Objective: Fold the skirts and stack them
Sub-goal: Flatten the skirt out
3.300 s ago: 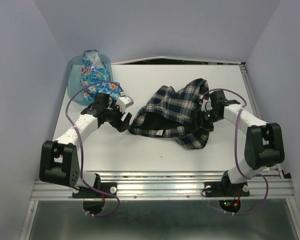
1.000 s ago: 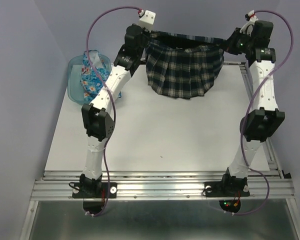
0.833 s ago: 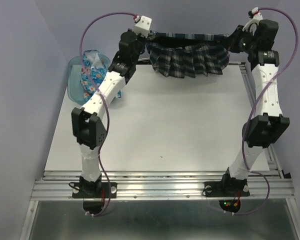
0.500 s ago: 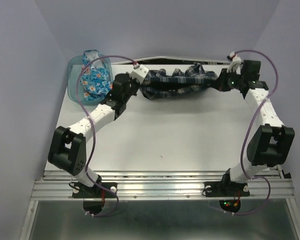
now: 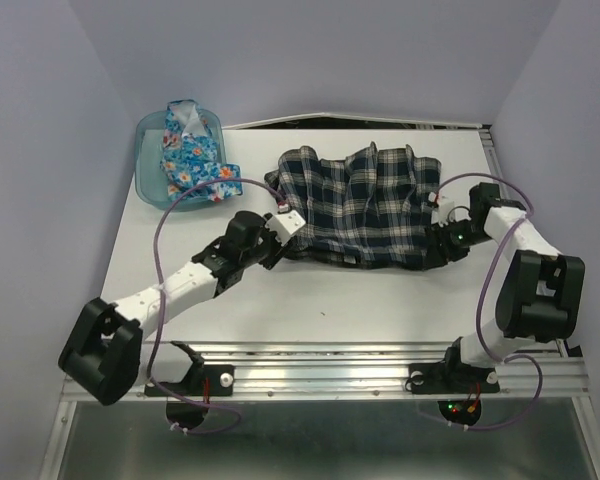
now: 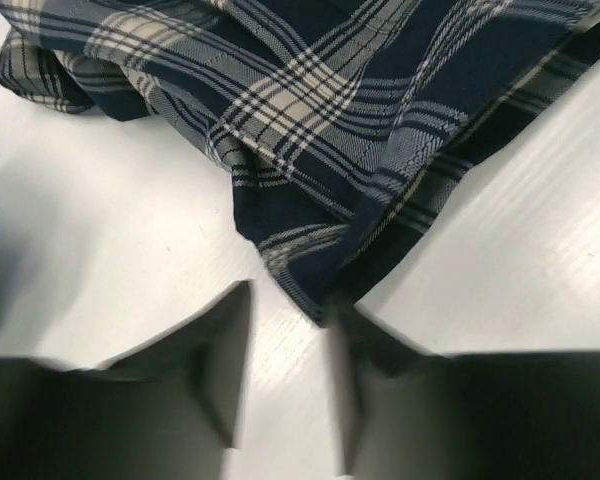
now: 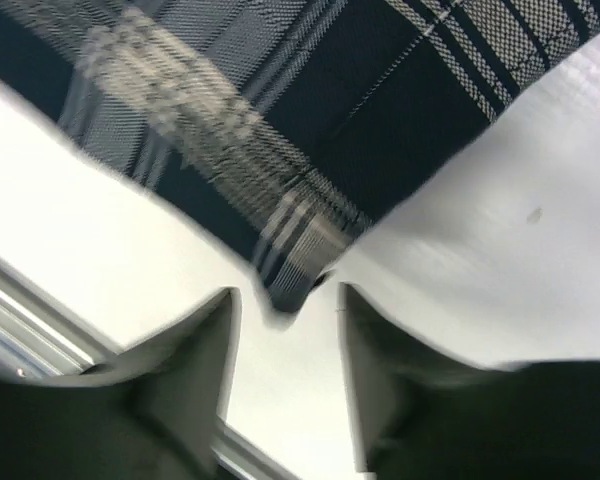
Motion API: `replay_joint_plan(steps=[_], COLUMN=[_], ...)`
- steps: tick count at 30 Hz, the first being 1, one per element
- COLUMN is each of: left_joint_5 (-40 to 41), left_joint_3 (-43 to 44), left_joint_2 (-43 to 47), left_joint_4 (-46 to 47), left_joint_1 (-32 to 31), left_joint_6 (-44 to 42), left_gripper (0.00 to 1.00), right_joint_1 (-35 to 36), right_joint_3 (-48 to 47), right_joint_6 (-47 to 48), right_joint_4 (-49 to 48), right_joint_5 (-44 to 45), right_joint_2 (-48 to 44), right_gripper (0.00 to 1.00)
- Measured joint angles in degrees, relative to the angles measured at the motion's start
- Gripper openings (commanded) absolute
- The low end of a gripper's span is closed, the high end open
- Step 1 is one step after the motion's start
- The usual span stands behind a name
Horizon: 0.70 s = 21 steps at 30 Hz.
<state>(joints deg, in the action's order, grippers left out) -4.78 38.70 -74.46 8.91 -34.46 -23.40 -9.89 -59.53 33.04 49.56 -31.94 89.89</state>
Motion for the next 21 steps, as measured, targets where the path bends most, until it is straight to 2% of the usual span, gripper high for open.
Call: replay_joint_plan(steps=[1,3,4,6,9,15,17,21], left_joint_5=[-1.2,-3.2,-4.4,-6.4,-8.8,-11.7,-14.1,-19.7], left_joint_3=[0.0,0.0,0.0,0.3,3.9,13.2,13.8,13.4], left_joint_2=[2.4,6.2,7.6,10.4,12.2,5.7,2.2,-4.5], left_joint_4=[-1.3,-4.0,-5.6,-9.0,-16.6,-24.2,-24.9,-25.4], left_joint_1=[-0.4,-0.9,-1.1,-1.5,-1.8,-0.6,2.0,11.1], left_joint_6=[0.2,0.3,0.2,0.6,0.8,5.2,7.7,14.5], left_gripper=[0.81,0.96,0.99,0.99,0.96,0.86,0.79,0.78], right_joint_1=[-0.2,-0.9,-1.0,-1.3,-1.3,-1.4,-1.7,-2.4], right_joint_3=[-0.3,-1.0,-1.5,-3.0,-6.1,-12.8,-14.1,-10.6], right_joint_6=[2.0,4.7,5.3,6.7,5.9,-3.0,-6.7,-12.4], right_joint_4=[1.8,4.7,6.2,9.0,12.1,13.1,12.6,10.0], right_joint_5=[1.4,2.3,2.8,3.3,3.7,4.7,4.2,3.8], right_joint_2=[-0.5,-0.7,-0.7,-1.2,-1.9,-0.4,2.3,5.7], right_gripper=[0.84,0.91,0.96,0.98,0.96,0.85,0.83,0.78])
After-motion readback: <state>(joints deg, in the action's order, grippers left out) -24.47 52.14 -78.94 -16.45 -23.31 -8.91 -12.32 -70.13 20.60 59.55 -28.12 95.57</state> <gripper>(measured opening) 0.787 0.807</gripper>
